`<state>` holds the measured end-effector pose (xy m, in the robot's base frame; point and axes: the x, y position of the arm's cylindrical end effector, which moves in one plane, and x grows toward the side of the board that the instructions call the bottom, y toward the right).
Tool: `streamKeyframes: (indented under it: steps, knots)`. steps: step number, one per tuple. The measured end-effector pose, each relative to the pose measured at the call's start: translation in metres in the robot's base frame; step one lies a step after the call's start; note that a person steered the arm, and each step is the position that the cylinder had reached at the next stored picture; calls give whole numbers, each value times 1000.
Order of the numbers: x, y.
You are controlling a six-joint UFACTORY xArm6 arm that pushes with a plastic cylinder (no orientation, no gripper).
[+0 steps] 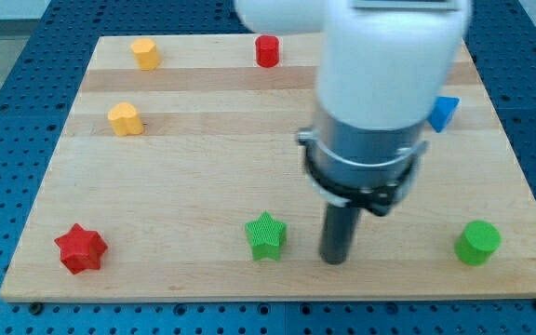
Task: Nudge the red circle left a bit
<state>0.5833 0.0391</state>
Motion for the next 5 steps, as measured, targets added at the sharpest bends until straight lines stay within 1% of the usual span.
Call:
streamKeyframes:
  steps: [3,4,5]
  knots:
    - [5,-6]
    - [5,-21]
    - [-7,-59]
